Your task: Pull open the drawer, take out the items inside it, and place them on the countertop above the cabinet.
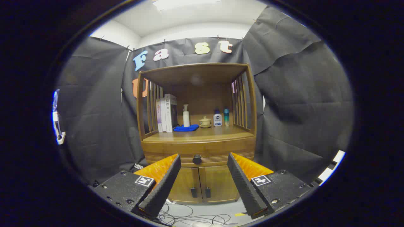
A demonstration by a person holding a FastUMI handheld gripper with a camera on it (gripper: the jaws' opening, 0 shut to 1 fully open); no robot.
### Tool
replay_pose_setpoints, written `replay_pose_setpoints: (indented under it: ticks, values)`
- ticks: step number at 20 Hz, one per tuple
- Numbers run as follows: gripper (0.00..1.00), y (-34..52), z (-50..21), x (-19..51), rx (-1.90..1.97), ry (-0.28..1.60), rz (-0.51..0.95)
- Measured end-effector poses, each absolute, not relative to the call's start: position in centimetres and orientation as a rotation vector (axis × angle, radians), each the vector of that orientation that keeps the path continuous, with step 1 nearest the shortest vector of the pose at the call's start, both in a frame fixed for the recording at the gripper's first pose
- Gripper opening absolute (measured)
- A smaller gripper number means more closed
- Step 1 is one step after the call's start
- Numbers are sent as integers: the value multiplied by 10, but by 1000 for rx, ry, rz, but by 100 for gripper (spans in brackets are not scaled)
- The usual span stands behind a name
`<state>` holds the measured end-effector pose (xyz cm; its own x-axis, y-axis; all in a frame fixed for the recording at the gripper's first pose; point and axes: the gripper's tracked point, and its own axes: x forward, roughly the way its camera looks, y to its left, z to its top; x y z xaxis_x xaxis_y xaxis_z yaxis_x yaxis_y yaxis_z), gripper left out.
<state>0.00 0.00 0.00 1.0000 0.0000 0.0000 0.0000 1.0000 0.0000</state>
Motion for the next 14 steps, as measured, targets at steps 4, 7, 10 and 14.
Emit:
replay_pose_setpoints:
  ticks: [4, 7, 10, 14]
  values:
    - [97, 2, 0, -7, -12, -9, -7]
    - [97, 2, -5, 1, -31, 7, -20]
    - [97, 1, -8, 1, -45, 18, -20]
    - [98, 0, -6, -1, -46, 16, -19]
